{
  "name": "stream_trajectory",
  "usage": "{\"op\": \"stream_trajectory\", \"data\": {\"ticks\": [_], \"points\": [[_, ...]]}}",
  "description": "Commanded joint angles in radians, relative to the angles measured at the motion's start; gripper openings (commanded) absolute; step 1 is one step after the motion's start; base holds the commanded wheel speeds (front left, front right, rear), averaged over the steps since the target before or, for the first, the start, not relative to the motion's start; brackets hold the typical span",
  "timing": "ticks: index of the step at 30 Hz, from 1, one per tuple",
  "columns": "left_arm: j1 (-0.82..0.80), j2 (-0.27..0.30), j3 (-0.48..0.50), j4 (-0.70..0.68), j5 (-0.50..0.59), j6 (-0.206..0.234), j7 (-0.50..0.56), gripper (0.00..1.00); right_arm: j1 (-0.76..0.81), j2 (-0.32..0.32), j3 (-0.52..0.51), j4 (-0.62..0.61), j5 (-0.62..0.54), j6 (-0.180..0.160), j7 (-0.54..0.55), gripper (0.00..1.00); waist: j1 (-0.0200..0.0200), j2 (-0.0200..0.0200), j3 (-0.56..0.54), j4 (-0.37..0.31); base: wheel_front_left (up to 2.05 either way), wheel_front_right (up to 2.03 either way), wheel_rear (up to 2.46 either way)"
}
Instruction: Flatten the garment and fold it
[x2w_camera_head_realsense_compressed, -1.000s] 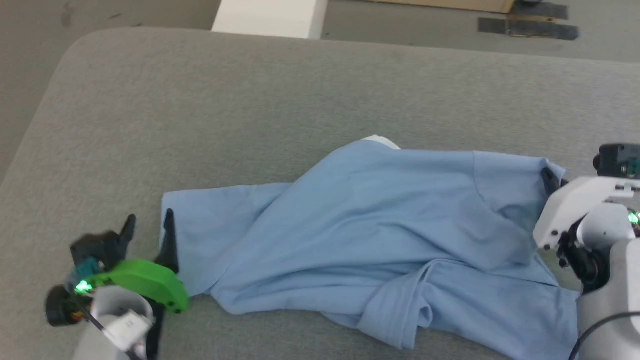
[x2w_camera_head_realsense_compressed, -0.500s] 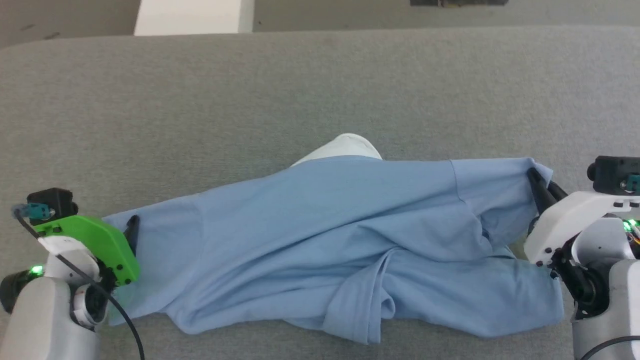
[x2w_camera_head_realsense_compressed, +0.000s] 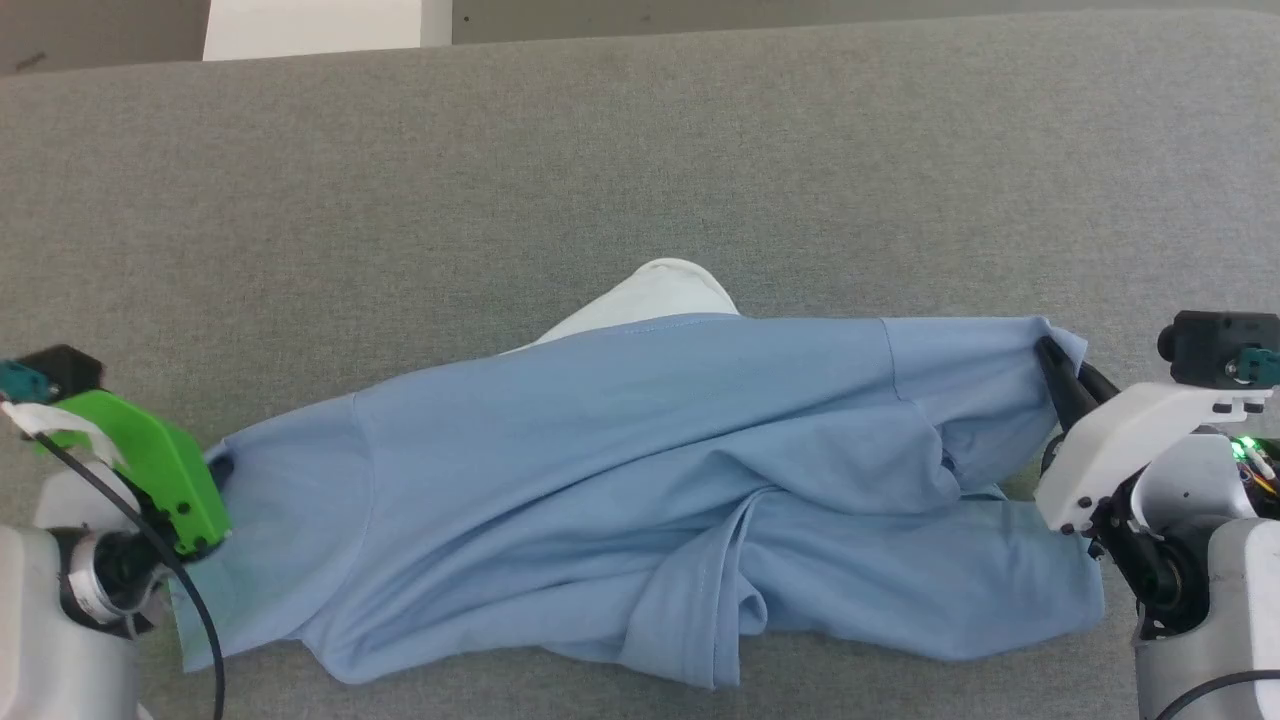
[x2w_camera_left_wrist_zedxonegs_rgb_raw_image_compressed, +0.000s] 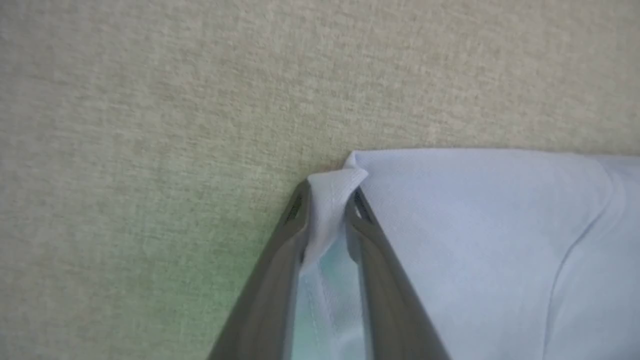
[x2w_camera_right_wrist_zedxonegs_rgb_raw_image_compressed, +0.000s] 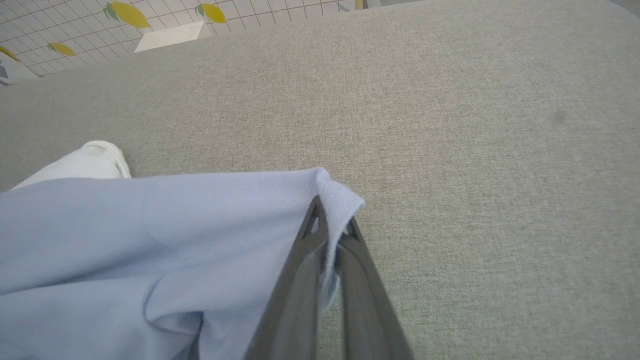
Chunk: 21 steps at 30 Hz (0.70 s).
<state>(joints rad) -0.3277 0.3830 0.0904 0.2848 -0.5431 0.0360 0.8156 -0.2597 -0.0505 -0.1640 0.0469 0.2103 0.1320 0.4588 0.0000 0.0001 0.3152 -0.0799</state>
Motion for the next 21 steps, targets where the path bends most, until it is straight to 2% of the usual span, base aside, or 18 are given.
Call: {"op": "stream_trajectory", "data": {"ticks": [1, 4, 13, 17, 21], "points": [[0.088, -0.056, -0.038, 0.029, -0.027, -0.008, 0.053, 0.0, 0.013, 0.0, -0.002, -0.008, 0.009, -0.001, 0.005, 0.0, 0.0, -0.0001, -0.006, 0.001, 0.0, 0.0, 0.0], [0.103, -0.067, -0.038, -0.022, -0.051, -0.024, 0.058, 0.0, 0.018, 0.0, -0.001, -0.011, 0.017, -0.001, 0.009, 0.0, 0.0, -0.0001, -0.017, 0.004, 0.0, 0.0, 0.0], [0.081, -0.056, -0.028, -0.162, -0.066, -0.102, -0.072, 0.0, 0.002, -0.007, 0.017, -0.038, 0.004, -0.001, 0.027, 0.0, 0.0, -0.0001, -0.055, 0.016, 0.0, 0.0, 0.0], [0.025, -0.032, -0.027, -0.227, -0.07, -0.13, -0.127, 0.0, -0.062, -0.066, 0.037, -0.057, -0.016, -0.001, 0.06, 0.0, 0.0, -0.0001, -0.059, 0.021, 0.0, 0.0, 0.0], [-0.066, -0.001, -0.038, -0.27, -0.064, -0.147, -0.175, 0.0, -0.167, -0.157, 0.073, -0.059, -0.022, -0.001, 0.11, 0.0, 0.0, -0.0001, -0.049, 0.026, 0.0, 0.0, 0.0]]}}
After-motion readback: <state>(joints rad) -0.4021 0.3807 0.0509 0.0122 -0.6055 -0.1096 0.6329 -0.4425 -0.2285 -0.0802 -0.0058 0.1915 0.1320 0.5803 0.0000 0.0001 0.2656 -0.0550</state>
